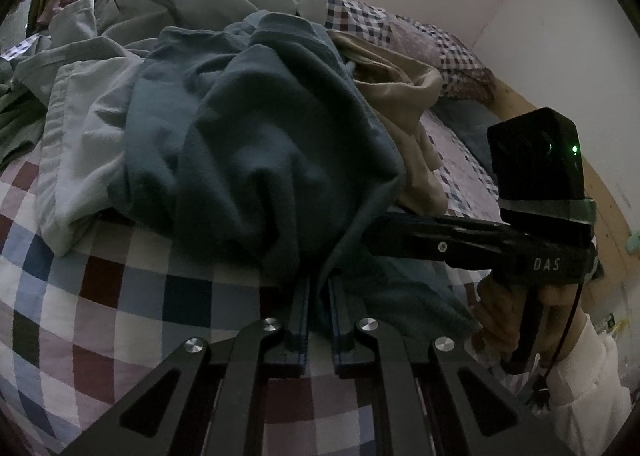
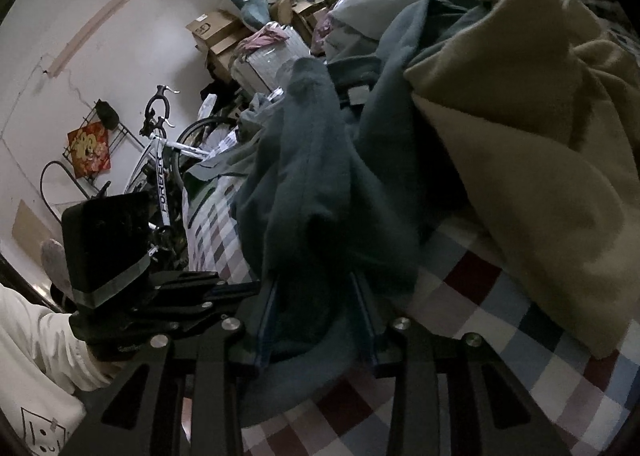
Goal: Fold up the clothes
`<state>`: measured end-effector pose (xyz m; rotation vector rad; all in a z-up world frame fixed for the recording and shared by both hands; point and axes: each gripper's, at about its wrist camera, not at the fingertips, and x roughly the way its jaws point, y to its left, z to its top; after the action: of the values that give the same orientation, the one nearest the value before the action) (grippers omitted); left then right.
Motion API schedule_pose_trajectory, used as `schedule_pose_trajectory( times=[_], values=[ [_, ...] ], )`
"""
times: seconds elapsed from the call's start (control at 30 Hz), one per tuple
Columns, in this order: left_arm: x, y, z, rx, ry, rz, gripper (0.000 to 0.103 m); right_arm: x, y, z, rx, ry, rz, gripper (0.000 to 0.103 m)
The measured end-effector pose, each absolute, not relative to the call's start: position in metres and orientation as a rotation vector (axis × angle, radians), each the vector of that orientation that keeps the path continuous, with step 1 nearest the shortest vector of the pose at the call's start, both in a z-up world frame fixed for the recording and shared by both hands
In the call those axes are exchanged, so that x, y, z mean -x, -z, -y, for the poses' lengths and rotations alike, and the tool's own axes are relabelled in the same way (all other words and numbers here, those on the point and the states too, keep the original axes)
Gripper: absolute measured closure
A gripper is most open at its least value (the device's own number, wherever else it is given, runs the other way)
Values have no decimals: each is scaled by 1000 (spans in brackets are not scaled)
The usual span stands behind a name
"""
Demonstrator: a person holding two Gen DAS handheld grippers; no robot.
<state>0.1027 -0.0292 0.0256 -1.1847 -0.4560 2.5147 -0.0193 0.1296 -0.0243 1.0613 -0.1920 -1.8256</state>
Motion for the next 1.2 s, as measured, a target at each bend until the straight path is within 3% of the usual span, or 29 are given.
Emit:
schedule_pose_trajectory(
  times=[0.1,0.2,0.7,0.77,0.83,0.9,1.2],
  values=[
    [-103,-25,30,1187,-2508,453,95,19,22,-128,-1049,1830,195,67],
    [-103,-25,30,1189,-2506,455,95,17,14,-129,-1009,1820,211,83],
    [-115,-38,22,1116,-2546,390,92,-4,-8,-117,-916,1729,166,93],
    [-123,-45,17,1057,-2556,368,86,-6,-11,-112,-909,1714,160,93],
    [-130,-49,12,1025,-2562,338,64,-8,-14,-107,-903,1699,154,93],
    [-137,-51,6,1009,-2561,322,56,-11,-17,-103,-896,1684,148,93],
    [-155,-39,12,1130,-2559,427,43,-27,-24,-71,-895,1601,65,91]
  ],
)
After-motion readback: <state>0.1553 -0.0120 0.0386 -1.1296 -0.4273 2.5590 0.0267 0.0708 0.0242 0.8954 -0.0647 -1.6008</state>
